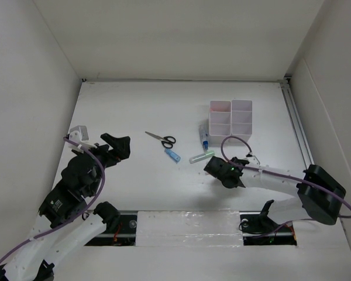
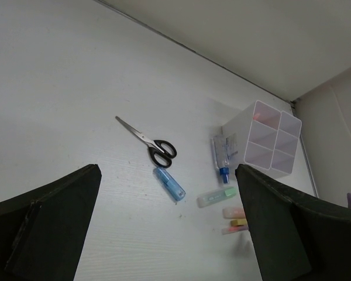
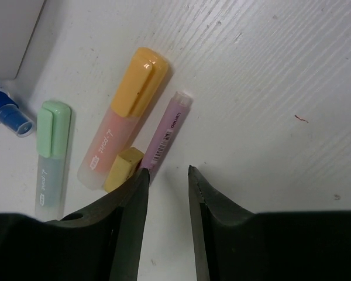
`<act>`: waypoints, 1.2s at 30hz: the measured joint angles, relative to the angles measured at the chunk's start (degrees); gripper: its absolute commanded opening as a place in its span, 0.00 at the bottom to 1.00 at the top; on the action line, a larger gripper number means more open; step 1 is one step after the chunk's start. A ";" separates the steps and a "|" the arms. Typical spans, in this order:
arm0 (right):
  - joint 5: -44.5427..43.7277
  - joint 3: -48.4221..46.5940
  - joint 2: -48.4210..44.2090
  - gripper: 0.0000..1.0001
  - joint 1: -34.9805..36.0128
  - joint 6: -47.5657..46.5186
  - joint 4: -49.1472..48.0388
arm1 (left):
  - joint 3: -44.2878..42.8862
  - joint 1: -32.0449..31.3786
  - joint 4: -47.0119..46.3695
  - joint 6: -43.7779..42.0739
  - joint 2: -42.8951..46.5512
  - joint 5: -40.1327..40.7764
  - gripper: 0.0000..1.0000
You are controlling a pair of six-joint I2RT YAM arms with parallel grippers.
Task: Sort the stationery into containers
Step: Pick up the pen from the center of the board.
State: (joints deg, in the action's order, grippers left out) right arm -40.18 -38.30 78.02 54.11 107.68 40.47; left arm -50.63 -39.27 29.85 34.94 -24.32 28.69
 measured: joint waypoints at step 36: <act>0.37 -2.56 5.51 0.41 -7.21 -3.91 -2.40 | 0.48 0.00 -0.02 -0.15 2.47 -1.03 1.00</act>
State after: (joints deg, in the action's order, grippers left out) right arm -39.81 -40.86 83.53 46.89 103.77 38.06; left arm -50.15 -39.27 29.82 34.79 -21.85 27.66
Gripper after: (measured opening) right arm 0.409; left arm 0.997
